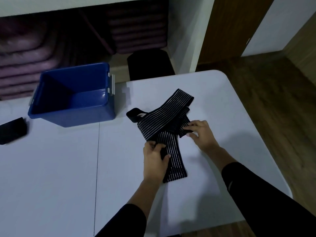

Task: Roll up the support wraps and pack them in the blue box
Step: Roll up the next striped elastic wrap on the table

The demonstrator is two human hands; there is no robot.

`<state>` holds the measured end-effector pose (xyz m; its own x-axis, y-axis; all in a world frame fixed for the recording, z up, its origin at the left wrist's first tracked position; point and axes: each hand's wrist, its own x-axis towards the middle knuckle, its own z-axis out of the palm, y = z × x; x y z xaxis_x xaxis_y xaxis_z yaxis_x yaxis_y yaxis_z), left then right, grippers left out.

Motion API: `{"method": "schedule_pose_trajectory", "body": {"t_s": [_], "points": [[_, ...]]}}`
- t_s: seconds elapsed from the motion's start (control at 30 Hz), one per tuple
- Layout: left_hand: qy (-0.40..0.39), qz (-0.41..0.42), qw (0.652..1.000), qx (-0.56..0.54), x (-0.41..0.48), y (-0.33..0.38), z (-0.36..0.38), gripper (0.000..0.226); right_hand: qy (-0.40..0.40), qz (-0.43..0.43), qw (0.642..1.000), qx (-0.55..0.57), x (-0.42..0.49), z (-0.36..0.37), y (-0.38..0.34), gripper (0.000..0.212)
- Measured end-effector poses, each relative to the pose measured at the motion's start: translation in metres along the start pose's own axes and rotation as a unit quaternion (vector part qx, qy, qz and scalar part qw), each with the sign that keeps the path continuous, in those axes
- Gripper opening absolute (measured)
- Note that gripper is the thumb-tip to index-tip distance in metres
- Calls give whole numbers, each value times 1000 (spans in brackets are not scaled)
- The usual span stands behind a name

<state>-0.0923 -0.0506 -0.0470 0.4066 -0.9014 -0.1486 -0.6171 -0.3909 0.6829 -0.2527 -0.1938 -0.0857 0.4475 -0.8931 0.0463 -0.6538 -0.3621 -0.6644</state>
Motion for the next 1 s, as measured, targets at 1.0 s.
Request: {"method": "schedule_pose_trajectory", "body": {"t_s": [1.0], "points": [[64,181,935,299,33,19,12,32,71,46,996,27,-66,-17,-18,13]]}}
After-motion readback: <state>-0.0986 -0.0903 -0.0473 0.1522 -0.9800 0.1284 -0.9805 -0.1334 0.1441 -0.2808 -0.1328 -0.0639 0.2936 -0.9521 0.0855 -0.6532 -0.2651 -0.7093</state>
